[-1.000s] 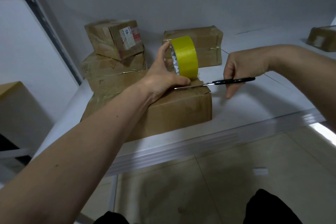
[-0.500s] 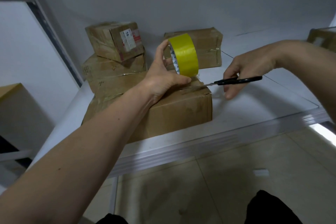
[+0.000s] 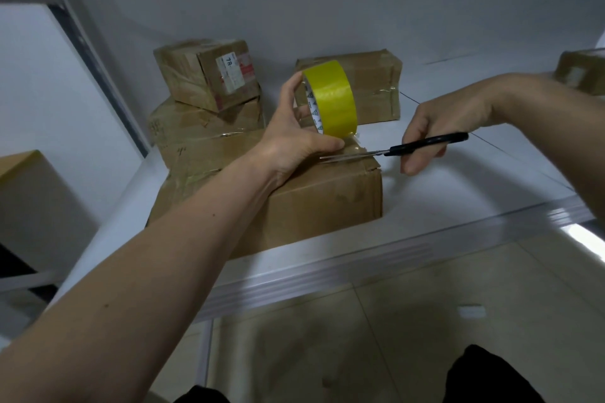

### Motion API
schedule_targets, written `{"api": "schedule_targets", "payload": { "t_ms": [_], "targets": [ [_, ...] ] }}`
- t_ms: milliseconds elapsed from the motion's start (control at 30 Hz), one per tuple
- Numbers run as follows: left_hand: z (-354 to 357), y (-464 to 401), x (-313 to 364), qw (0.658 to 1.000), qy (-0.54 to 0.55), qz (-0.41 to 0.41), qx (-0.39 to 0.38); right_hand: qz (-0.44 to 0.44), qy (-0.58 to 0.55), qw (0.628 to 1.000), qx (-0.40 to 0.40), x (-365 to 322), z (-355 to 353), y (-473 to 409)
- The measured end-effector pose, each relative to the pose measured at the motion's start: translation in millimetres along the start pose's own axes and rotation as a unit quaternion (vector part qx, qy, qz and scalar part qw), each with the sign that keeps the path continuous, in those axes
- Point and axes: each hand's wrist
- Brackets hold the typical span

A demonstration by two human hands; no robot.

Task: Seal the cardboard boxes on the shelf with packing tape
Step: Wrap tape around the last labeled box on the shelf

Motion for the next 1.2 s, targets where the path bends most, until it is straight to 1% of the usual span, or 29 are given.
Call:
{"api": "schedule_targets", "payload": {
  "t_ms": [167, 300, 400, 533, 700, 900, 1067, 1200],
  "targets": [
    [1, -2, -1, 1.0, -0.003, 0.004, 0.0, 0.026, 0.007, 1.0, 0.007, 5, -3, 2],
    [1, -2, 0, 1.0, 0.001, 0.0, -0.001, 0.017, 0.02, 1.0, 0.005, -2, -2, -2],
    [2, -1, 0, 1.0, 0.001, 0.001, 0.002, 0.012, 0.005, 1.0, 0.01, -5, -3, -5],
    [2, -2, -1, 1.0, 0.001, 0.005, 0.004, 0.019, 0.024, 0.999, 0.029, -1, -2, -4],
    [1, -3, -1, 1.0, 0.001, 0.006, 0.003, 0.028, 0.038, 0.998, 0.035, -8, 1, -2],
    [1, -4, 0, 1.0, -0.011, 0.018, 0.014, 0.024, 0.049, 0.999, 0.007, -20, 5, -9],
    [0, -5, -1, 1.0, -0.003, 0.015, 0.012, 0.01, 0.044, 0.999, 0.026, -17, 4, -8],
    [-1, -5, -1, 1.0, -0.002, 0.011, 0.011, 0.02, 0.055, 0.998, 0.037, -18, 4, -5]
  ]
}}
Point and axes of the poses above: each hand's wrist, its own y-axis away from the middle knuckle, its own z-axis out of the palm, x = y × z, and after that the axes turned 13 degrees about -z, right-handed
